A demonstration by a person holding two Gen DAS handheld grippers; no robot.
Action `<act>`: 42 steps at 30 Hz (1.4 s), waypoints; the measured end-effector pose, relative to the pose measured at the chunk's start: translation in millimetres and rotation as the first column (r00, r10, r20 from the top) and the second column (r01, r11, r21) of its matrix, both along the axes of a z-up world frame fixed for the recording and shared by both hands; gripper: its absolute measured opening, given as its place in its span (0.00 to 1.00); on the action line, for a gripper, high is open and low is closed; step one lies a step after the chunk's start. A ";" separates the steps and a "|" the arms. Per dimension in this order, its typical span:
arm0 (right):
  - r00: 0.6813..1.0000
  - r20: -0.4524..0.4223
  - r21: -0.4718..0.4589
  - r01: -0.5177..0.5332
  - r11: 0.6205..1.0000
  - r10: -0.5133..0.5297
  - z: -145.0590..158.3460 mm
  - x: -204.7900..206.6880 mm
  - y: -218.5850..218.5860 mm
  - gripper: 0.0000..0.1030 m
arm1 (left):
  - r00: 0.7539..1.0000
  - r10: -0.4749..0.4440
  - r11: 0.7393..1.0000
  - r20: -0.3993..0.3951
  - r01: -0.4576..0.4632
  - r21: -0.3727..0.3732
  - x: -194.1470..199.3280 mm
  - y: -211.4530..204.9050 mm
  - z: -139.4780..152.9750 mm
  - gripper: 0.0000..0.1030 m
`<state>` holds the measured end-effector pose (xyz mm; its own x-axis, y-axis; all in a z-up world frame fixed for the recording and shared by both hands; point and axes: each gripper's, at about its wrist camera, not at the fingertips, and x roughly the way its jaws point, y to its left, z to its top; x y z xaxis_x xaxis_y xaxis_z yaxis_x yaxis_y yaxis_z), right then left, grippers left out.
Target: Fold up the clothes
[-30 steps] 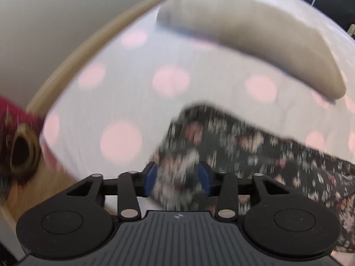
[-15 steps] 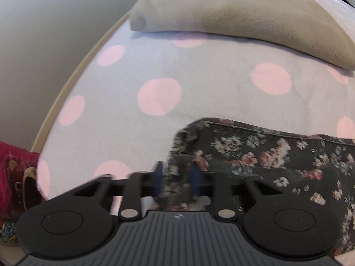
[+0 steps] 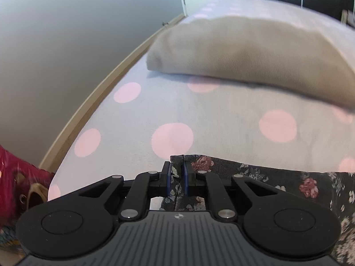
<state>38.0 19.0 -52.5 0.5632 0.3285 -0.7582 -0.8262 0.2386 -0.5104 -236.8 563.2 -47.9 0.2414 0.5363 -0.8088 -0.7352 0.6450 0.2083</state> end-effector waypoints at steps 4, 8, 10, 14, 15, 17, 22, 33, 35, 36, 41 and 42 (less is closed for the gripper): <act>0.991 -0.096 0.099 0.097 0.990 -0.088 11.9 16.4 -6.9 0.38 | 0.999 -0.030 0.999 -0.036 0.032 0.038 7.9 -9.2 0.6 0.17; 0.968 -0.186 0.182 0.205 0.962 -0.171 19.8 35.0 -10.0 0.36 | 0.998 -0.062 0.995 -0.029 0.064 0.076 10.6 -22.9 8.9 0.22; 0.949 -0.233 0.206 0.260 0.943 -0.211 23.7 51.0 -7.5 0.35 | 0.996 -0.085 0.993 -0.034 0.088 0.085 15.3 -29.8 11.3 0.23; 0.851 -0.422 0.218 0.430 0.876 -0.312 35.4 96.4 1.7 0.36 | 0.992 -0.098 0.992 -0.075 0.103 0.078 28.9 -36.7 10.1 0.23; 0.829 -0.442 0.176 0.454 0.874 -0.342 33.5 103.3 10.2 0.36 | 0.992 -0.094 0.992 -0.084 0.100 0.074 32.2 -36.7 9.1 0.23; 0.784 -0.473 0.088 0.495 0.864 -0.401 29.3 116.6 27.4 0.36 | 0.991 -0.086 0.994 -0.103 0.092 0.059 38.7 -35.4 7.4 0.23; 0.756 -0.436 -0.111 0.493 0.863 -0.488 9.4 129.6 78.7 0.36 | 0.992 -0.068 0.997 -0.104 0.073 0.039 45.5 -32.7 7.9 0.23; 0.780 -0.279 -0.310 0.479 0.821 -0.560 -8.0 129.6 123.8 0.01 | 0.990 -0.054 0.998 -0.133 0.052 -0.018 38.6 -17.1 -8.5 0.23; 0.801 -0.194 -0.265 0.513 0.817 -0.566 -9.4 134.2 127.9 0.00 | 0.988 -0.031 0.999 -0.149 0.027 -0.031 33.6 -12.2 -13.7 0.23; 0.809 -0.151 -0.241 0.528 0.815 -0.569 -10.1 136.5 129.9 0.00 | 0.988 -0.022 0.999 -0.156 0.016 -0.038 31.1 -10.0 -16.7 0.23; 0.776 -0.210 -0.174 0.568 0.804 -0.594 -6.8 140.8 113.7 0.00 | 0.987 -0.026 0.999 -0.161 0.022 -0.028 24.4 -11.5 -18.1 0.23; 0.780 -0.222 -0.149 0.565 0.811 -0.585 -1.8 138.0 109.0 0.05 | 0.988 -0.030 0.999 -0.155 0.027 -0.018 23.4 -12.8 -16.2 0.23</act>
<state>176.1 128.0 -54.3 0.4226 -0.0553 -0.9046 -0.6461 0.6815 -0.3435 -213.4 550.4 -64.1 0.1274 0.5176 -0.8461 -0.6763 0.6693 0.3076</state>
